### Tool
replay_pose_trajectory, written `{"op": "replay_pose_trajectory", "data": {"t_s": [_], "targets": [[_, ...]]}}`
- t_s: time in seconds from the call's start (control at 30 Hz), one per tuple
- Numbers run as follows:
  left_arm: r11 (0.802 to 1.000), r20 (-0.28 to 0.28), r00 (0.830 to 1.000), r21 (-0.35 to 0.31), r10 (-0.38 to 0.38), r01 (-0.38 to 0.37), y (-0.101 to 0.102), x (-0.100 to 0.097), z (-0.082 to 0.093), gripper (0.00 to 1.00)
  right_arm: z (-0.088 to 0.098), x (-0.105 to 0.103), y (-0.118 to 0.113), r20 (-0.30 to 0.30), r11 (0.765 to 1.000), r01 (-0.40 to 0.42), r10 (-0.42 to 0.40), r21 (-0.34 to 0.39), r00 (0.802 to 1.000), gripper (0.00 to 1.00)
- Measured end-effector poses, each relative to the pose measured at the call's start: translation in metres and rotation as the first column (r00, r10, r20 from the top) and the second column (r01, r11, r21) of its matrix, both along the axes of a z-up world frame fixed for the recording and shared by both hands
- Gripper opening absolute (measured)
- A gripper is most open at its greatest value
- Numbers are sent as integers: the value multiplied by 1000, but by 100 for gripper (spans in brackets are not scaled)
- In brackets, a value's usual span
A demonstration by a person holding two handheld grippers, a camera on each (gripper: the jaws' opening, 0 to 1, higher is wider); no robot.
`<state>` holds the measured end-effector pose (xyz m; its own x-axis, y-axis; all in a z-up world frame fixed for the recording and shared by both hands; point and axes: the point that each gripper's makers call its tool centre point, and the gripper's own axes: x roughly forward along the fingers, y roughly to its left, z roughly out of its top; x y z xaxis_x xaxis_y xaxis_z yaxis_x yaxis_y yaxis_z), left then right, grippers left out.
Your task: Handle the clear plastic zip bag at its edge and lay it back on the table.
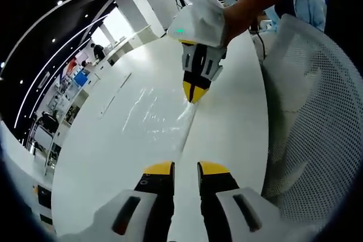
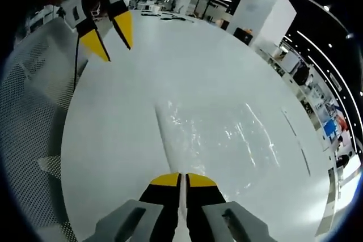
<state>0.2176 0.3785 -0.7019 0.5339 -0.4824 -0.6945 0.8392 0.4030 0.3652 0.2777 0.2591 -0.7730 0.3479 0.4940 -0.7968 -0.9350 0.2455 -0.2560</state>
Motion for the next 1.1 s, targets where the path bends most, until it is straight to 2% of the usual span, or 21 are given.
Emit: {"op": "replay_pose_trajectory", "data": {"t_s": [0.3,0.43,0.5,0.53,0.6,0.93,1.1], "targets": [[1000,-2,1000,-8,14,-14,3,-1,1,13,1,-3,5,-3,999,3,-3,33,1000,7],[1000,-8,1000,-14,20,-20,4,-1,-1,14,0,-5,4,-24,999,17,-15,50,1000,10],[1000,-13,1000,-17,21,-21,4,-2,-1,14,4,-7,4,-40,996,40,-36,81,999,14],[1000,-14,1000,-19,23,-24,4,-2,-1,15,9,-6,8,-45,990,55,-50,130,998,17],[999,-15,1000,-22,26,-26,5,-2,-2,15,17,-5,7,-34,986,67,-63,155,997,23],[997,-48,997,-49,64,-66,11,-1,-6,23,36,-9,-9,-35,981,99,-94,166,995,32],[991,-79,992,-89,98,-105,12,-1,-7,31,44,-14,-11,-62,964,134,-123,231,990,38]]}}
